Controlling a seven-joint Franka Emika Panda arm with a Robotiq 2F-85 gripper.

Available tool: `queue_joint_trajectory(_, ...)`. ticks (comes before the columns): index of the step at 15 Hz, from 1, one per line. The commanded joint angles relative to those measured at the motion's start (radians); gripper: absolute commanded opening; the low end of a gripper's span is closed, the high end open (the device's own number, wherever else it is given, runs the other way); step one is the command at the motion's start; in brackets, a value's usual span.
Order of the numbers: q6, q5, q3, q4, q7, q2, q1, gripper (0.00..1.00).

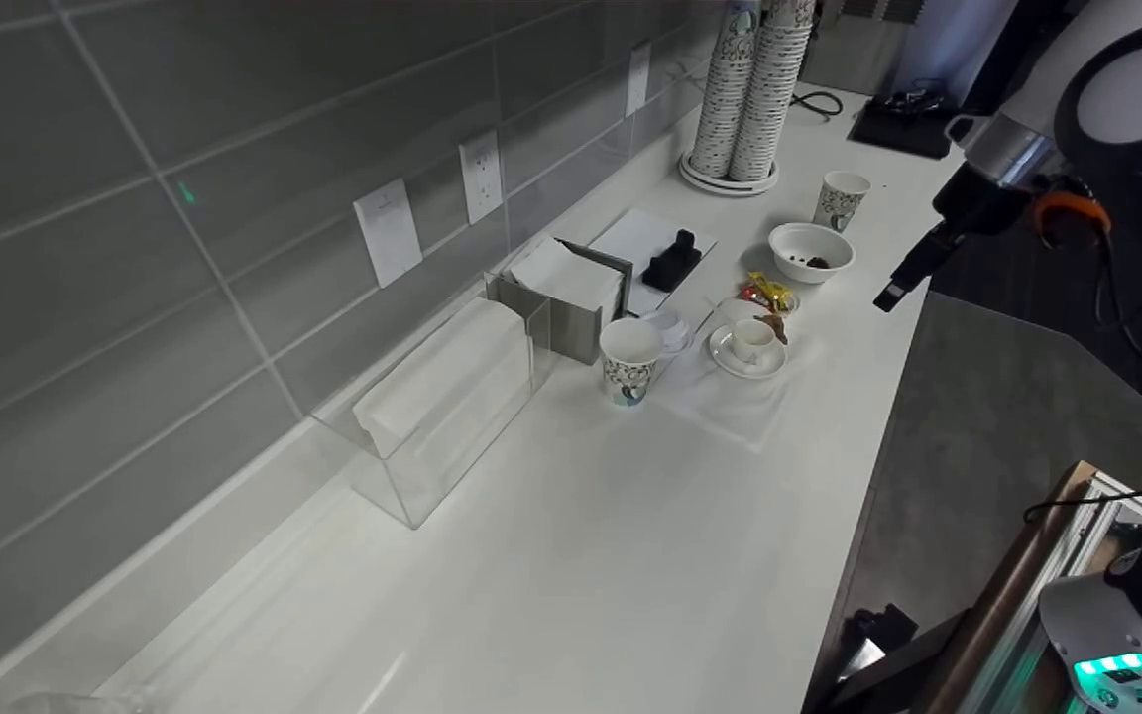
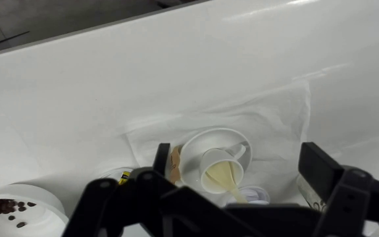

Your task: Pick the brown packet from the white napkin and place it on the other packets on the paper cup lid

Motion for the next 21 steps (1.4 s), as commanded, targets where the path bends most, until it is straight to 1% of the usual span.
queue_joint_trajectory(1,0.097,0.036,0.005,0.003,-0.046,0.086,0.012,1.0)
queue_joint_trajectory(6,0.267,0.032,0.02,0.014,-0.045,0.194,0.016,1.0)
queue_joint_trajectory(9,0.358,0.016,0.048,0.023,-0.014,0.278,0.011,1.0)
queue_joint_trajectory(10,0.379,0.014,0.057,0.026,-0.01,0.3,0.01,0.9)
queue_joint_trajectory(11,0.407,0.013,0.065,0.031,-0.005,0.326,0.008,0.84)
queue_joint_trajectory(13,0.438,0.014,0.078,0.043,0.006,0.366,0.003,0.62)
queue_joint_trajectory(14,0.456,0.02,0.082,0.049,0.006,0.384,0.001,0.57)
queue_joint_trajectory(16,0.486,0.04,0.089,0.063,0.0,0.413,0.001,0.54)
queue_joint_trajectory(17,0.494,0.056,0.093,0.072,-0.003,0.426,0.001,0.55)
queue_joint_trajectory(20,0.521,0.074,0.113,0.097,0.01,0.469,-0.007,0.64)
queue_joint_trajectory(21,0.531,0.074,0.12,0.102,0.016,0.481,-0.01,0.69)
